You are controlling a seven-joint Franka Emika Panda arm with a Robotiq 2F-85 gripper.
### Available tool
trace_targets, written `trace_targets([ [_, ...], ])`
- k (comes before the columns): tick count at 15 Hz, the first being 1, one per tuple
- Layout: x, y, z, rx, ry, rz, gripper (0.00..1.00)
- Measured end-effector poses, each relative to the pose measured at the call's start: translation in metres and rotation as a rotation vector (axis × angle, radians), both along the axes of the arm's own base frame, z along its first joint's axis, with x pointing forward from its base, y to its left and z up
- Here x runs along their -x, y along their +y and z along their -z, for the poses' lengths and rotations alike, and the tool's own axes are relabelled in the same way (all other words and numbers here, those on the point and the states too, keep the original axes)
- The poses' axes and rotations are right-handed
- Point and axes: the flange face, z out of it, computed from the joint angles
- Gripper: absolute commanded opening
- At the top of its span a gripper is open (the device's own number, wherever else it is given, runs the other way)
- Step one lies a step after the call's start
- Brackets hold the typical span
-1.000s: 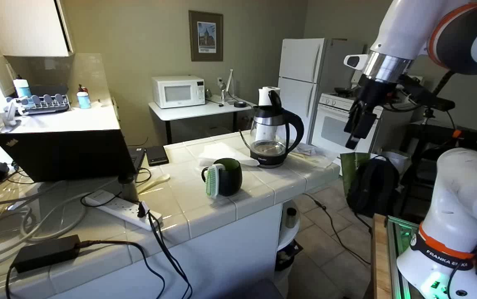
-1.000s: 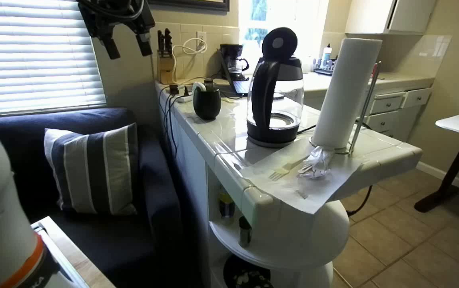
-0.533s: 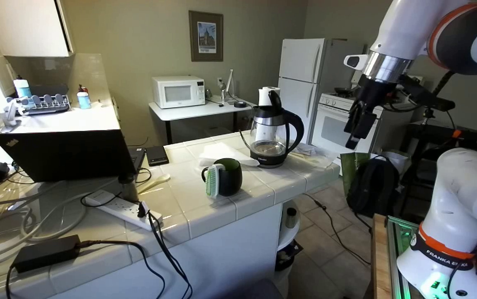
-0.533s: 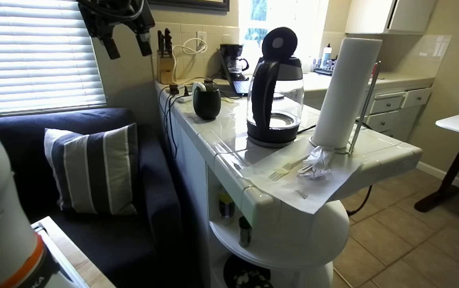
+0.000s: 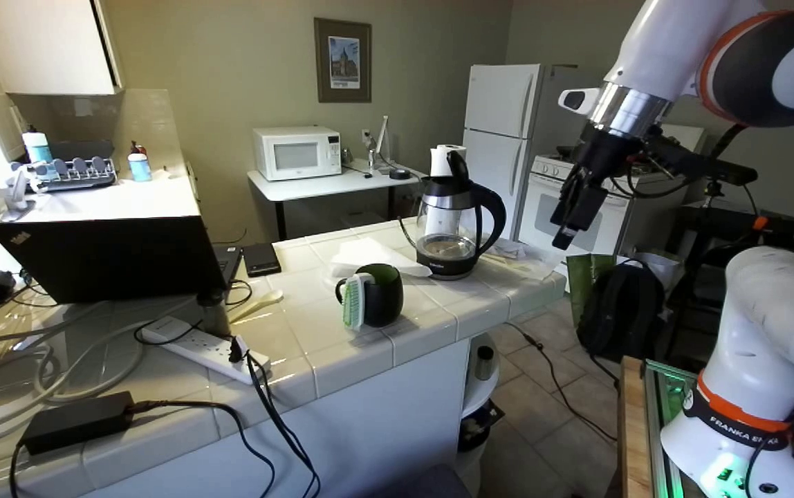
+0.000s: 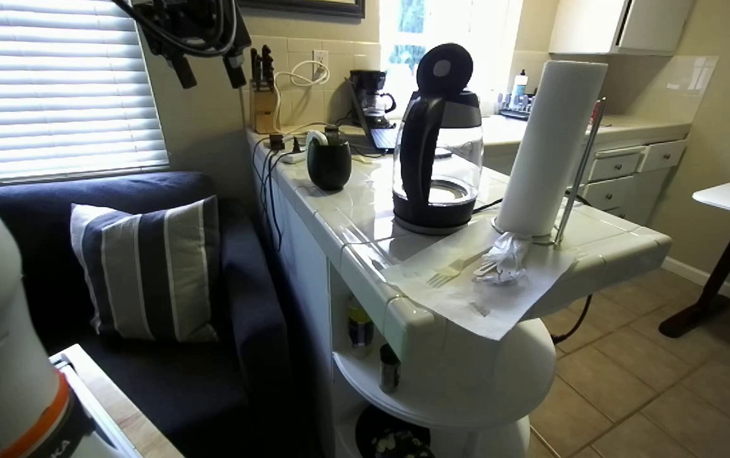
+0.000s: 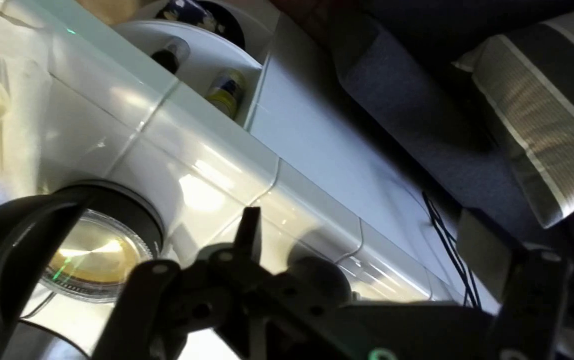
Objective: Move the black cup backwards
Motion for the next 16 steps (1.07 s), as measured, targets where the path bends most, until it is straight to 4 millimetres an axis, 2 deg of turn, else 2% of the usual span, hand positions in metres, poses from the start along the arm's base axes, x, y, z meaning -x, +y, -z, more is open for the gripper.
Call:
trace_targets([
  [4, -0.037, 0.024, 0.031, -0.053, 0.023, 0.046, 1.0],
  [8, -0.079, 0.03, 0.057, -0.057, 0.09, 0.175, 1.0],
  [16, -0.177, 0.015, 0.06, -0.138, 0.138, 0.527, 1.0],
])
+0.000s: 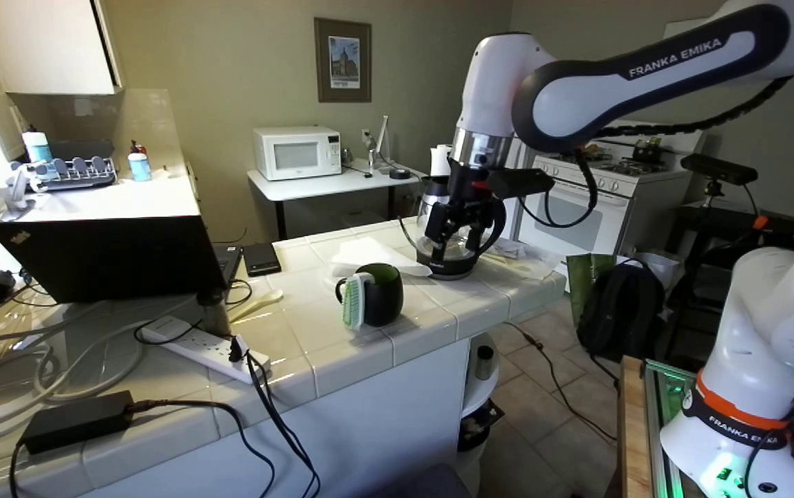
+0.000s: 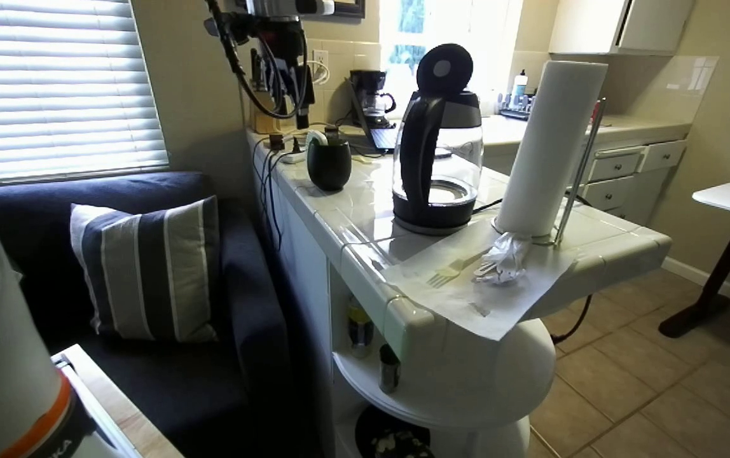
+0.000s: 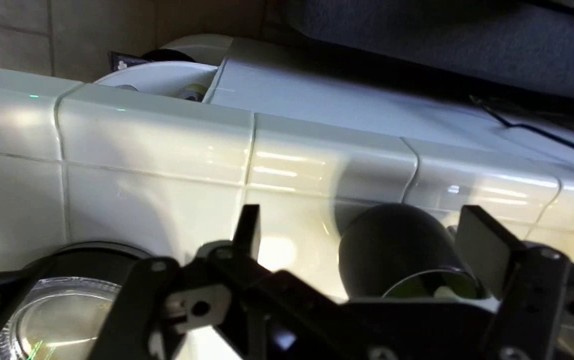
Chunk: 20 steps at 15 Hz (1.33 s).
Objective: Move the black cup backwards
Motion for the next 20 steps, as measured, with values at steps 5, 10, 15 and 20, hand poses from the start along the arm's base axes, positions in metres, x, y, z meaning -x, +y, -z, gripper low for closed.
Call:
trace_targets([
  [5, -0.034, 0.002, 0.015, 0.015, -0.05, 0.129, 1.0],
  [10, -0.039, 0.003, 0.015, 0.013, -0.056, 0.142, 1.0],
  [15, -0.044, 0.0, 0.018, -0.001, -0.051, 0.213, 1.0],
  [20, -0.066, 0.006, 0.035, -0.037, -0.066, 0.307, 1.0],
])
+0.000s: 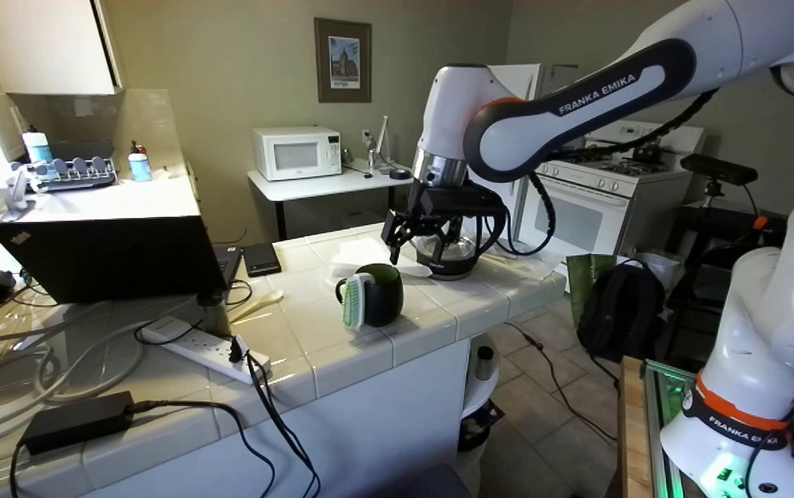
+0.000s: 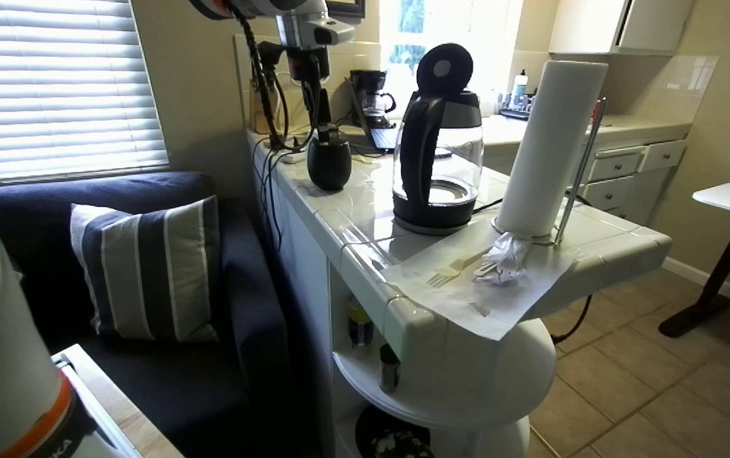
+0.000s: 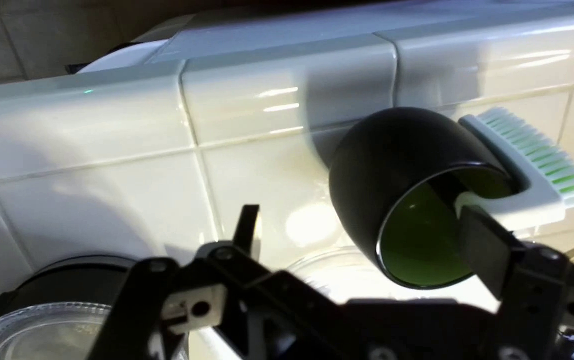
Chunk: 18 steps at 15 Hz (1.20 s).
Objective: Move the black cup backwards
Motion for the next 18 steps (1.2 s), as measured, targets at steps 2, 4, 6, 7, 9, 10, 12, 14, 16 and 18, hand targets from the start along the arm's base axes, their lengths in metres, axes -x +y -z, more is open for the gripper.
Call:
trace_targets([
  [2, -0.009, 0.004, 0.009, 0.004, -0.006, 0.024, 1.0],
  [4, -0.016, 0.005, 0.02, 0.02, -0.001, 0.05, 0.9],
  [6, -0.022, 0.001, 0.03, 0.037, 0.01, 0.081, 0.7],
  [7, -0.024, -0.001, 0.034, 0.041, 0.015, 0.095, 0.6],
  [9, -0.029, -0.007, 0.04, 0.041, 0.022, 0.117, 0.44],
  [10, -0.03, -0.009, 0.042, 0.041, 0.025, 0.123, 0.37],
  [12, -0.033, -0.01, 0.045, 0.04, 0.028, 0.129, 0.22],
  [14, -0.033, -0.008, 0.046, 0.038, 0.03, 0.137, 0.06],
  [16, -0.033, -0.005, 0.046, 0.036, 0.029, 0.147, 0.0],
  [18, -0.033, -0.005, 0.049, 0.036, 0.037, 0.157, 0.02],
])
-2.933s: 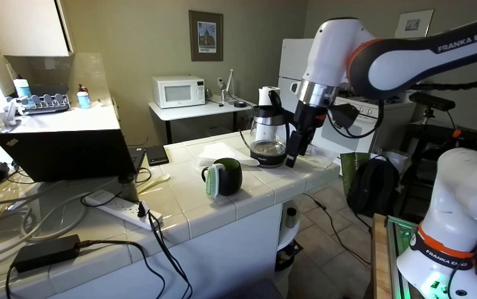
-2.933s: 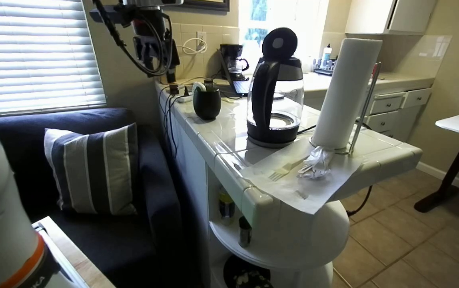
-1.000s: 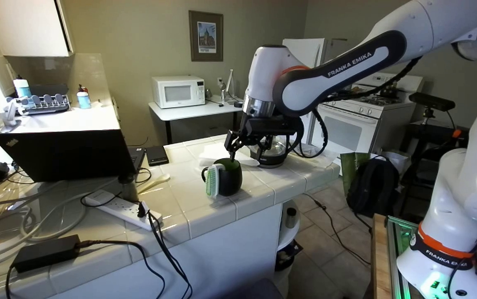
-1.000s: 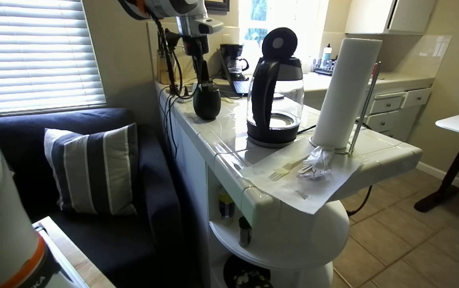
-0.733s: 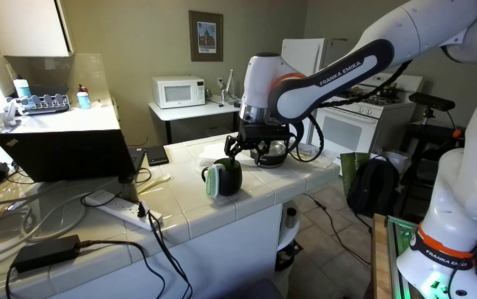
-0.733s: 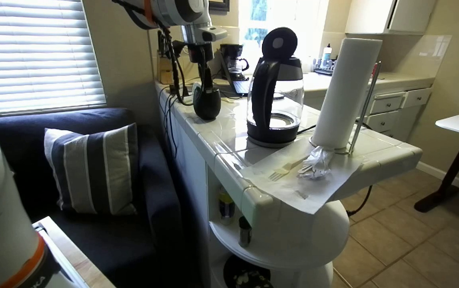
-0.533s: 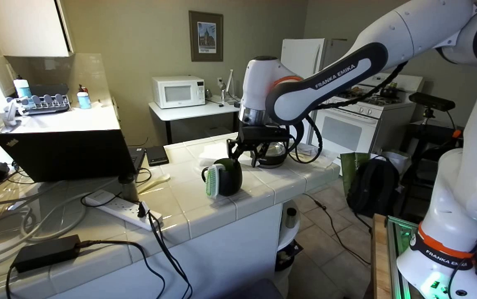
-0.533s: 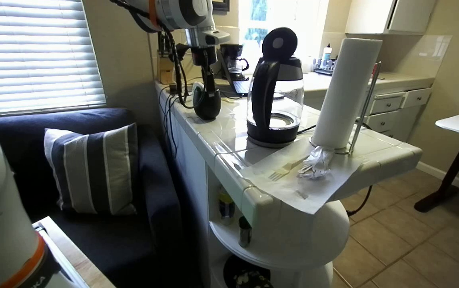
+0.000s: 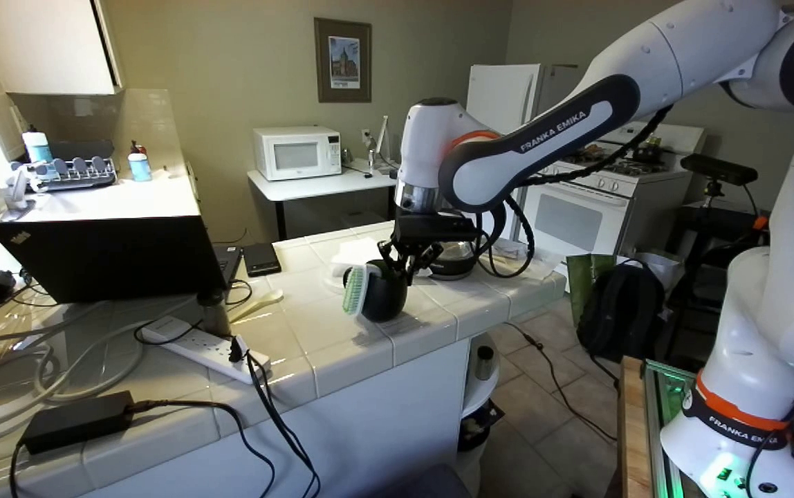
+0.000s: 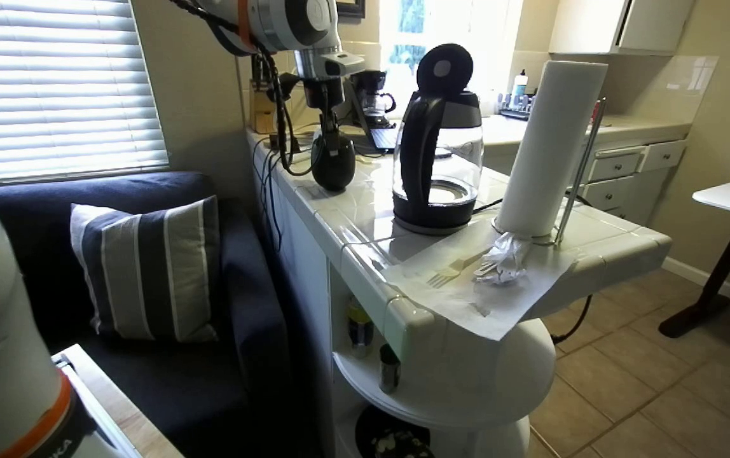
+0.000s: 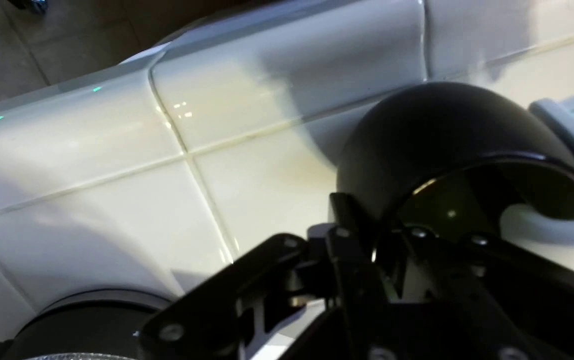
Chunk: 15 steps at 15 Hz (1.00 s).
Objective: Move the black cup backwards
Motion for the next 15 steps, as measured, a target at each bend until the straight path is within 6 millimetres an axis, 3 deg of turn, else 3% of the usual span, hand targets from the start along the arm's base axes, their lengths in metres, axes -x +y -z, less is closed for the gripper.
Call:
trace_targets([
  [7, 0.001, 0.0, -0.009, 0.042, 0.023, 0.024, 0.03],
  [10, 0.0, 0.002, -0.036, 0.07, 0.033, 0.022, 0.03],
  [15, -0.009, 0.001, -0.098, 0.096, 0.092, 0.083, 0.03],
])
